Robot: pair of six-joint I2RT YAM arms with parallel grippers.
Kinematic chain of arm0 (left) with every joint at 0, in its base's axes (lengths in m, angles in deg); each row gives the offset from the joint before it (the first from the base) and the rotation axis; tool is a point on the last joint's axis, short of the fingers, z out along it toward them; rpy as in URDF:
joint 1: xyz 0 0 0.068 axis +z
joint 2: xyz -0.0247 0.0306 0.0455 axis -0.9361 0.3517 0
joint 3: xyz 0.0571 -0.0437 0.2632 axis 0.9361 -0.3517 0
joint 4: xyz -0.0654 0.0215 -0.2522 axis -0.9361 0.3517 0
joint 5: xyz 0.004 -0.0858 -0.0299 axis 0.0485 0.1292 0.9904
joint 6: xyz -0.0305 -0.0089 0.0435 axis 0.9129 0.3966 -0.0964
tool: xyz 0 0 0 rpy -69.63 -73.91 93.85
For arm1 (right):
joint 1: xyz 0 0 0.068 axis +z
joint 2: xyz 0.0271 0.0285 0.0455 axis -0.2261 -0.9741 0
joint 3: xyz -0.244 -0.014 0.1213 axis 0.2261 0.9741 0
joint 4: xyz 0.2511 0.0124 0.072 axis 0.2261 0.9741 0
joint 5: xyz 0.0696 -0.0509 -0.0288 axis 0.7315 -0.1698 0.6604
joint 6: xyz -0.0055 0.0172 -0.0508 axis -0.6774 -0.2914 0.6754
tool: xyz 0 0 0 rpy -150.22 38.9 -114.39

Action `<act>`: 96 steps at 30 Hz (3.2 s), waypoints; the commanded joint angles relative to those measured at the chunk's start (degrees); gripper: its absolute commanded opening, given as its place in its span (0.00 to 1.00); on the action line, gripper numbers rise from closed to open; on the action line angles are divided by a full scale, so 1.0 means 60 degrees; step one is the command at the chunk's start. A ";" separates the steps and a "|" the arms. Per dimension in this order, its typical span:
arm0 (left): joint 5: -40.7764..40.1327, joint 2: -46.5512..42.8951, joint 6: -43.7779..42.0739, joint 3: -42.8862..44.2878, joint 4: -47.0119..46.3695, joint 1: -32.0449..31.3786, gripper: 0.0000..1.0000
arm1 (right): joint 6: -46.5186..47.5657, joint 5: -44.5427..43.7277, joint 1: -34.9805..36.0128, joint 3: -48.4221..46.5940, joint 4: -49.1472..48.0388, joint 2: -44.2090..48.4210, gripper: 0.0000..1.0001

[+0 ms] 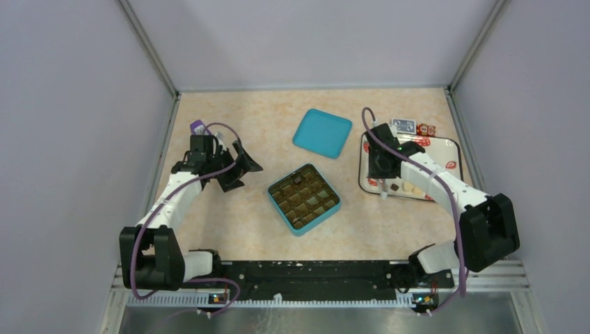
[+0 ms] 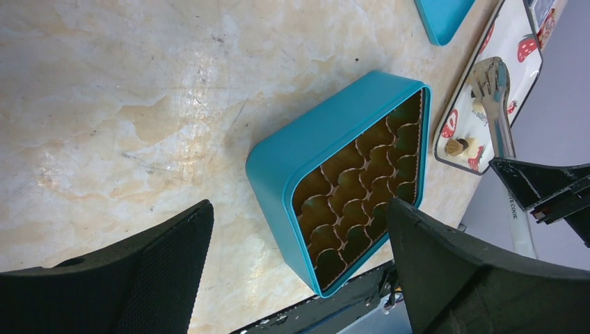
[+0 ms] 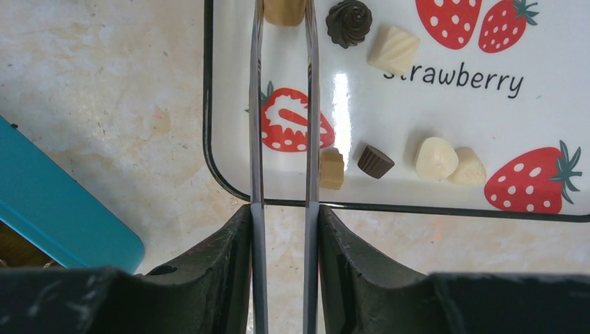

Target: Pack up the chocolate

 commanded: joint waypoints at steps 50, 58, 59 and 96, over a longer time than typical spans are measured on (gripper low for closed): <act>-0.0427 -0.0553 -0.0263 0.0389 0.0102 0.0037 0.98 | 0.0845 0.1575 0.3577 -0.1913 -0.0439 0.0379 0.27; -0.0522 -0.0570 -0.0285 0.0408 0.0138 0.0036 0.98 | 0.0898 0.1760 0.3709 -0.1856 -0.0497 0.0073 0.28; -0.0523 -0.0572 -0.0288 0.0404 0.0134 0.0037 0.98 | 0.0898 0.1744 0.3725 -0.1858 -0.0513 0.0047 0.28; -0.0454 -0.0596 -0.0313 0.0378 0.0074 0.0036 0.98 | 0.0298 0.0003 0.4041 -0.1828 -0.0593 0.1502 0.23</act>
